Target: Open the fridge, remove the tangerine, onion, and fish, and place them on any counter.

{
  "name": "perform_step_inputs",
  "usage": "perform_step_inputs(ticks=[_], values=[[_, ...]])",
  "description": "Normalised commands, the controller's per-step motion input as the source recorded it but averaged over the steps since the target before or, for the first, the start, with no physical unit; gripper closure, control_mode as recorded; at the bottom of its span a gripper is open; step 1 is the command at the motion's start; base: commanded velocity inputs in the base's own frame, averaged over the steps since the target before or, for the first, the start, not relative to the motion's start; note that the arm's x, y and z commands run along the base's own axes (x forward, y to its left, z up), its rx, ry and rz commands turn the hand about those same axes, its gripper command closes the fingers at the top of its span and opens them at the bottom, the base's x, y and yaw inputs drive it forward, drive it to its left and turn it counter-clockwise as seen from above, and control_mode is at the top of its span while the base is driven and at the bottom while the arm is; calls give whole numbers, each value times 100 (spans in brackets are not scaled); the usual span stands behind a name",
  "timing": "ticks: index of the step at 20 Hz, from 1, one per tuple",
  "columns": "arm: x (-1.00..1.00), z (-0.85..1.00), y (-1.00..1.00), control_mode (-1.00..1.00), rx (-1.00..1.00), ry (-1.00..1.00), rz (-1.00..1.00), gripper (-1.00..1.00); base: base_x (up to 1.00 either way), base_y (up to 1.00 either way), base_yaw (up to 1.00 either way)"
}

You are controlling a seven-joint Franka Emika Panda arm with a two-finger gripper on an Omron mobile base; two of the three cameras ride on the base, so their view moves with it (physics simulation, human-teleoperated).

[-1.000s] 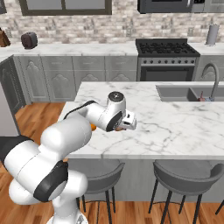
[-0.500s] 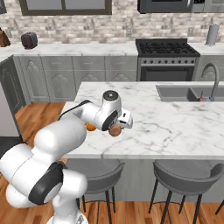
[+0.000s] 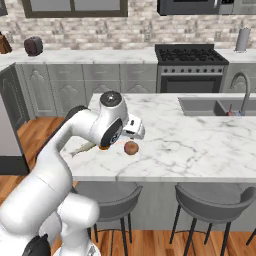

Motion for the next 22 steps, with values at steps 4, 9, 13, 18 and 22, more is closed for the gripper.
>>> perform_step_inputs(ticks=[4, 9, 13, 18, 22], values=[[-100, 15, 49, -100, 0, 20, 0, -100, 0, 0, 0], [-100, 0, 84, -100, 0, 15, 0, -100, 0, 0, 0], [-67, 0, 100, -100, -6, 2, 6, -100, 0, 0, 0], [-29, 0, 98, -100, -12, -1, 8, -100, 0, 0, 0], [-30, 0, 87, -100, -14, -7, 7, -100, 0, 0, 0]])
